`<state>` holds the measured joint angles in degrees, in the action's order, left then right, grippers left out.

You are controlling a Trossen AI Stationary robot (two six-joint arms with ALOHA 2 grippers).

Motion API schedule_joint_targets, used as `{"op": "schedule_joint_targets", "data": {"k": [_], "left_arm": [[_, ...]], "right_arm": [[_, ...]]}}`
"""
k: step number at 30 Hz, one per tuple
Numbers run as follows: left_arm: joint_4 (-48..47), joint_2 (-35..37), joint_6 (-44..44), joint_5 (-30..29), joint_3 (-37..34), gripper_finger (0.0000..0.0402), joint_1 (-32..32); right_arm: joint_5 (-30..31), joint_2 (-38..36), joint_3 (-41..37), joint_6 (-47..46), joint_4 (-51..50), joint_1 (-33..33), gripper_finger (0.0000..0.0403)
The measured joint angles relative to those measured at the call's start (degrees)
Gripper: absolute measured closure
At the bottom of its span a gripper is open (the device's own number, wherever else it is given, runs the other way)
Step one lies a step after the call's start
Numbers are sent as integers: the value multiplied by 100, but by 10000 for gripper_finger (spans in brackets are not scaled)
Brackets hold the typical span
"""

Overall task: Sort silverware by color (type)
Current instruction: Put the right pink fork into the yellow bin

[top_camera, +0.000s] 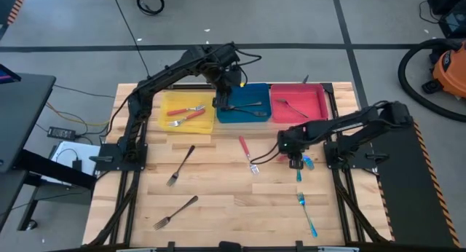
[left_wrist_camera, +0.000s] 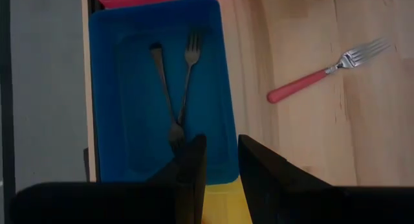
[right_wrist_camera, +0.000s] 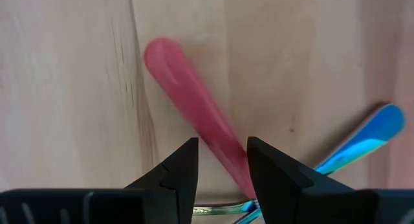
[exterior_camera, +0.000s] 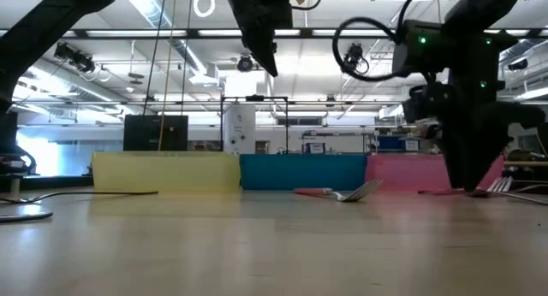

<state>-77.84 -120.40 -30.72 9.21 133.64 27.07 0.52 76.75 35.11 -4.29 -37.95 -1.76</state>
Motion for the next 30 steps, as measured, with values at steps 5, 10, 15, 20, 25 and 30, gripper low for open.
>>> {"op": "schedule_joint_targets", "data": {"k": [5,10,15,20,25,30], "left_arm": [[2,0,-2,0,0,313,13],[7,0,-2,4,0,313,7],[7,0,-3,4,0,313,7],[6,-2,-4,4,0,313,7],[7,-2,-15,4,0,313,7],[7,-2,-76,4,0,313,7]], "right_arm": [[368,362,14,-81,-8,128,262],[364,566,35,-270,-24,170,262],[416,557,22,-573,-24,170,267],[449,537,17,-671,-25,177,317],[473,536,17,-697,-39,177,346],[512,542,84,-923,-63,177,346]]}}
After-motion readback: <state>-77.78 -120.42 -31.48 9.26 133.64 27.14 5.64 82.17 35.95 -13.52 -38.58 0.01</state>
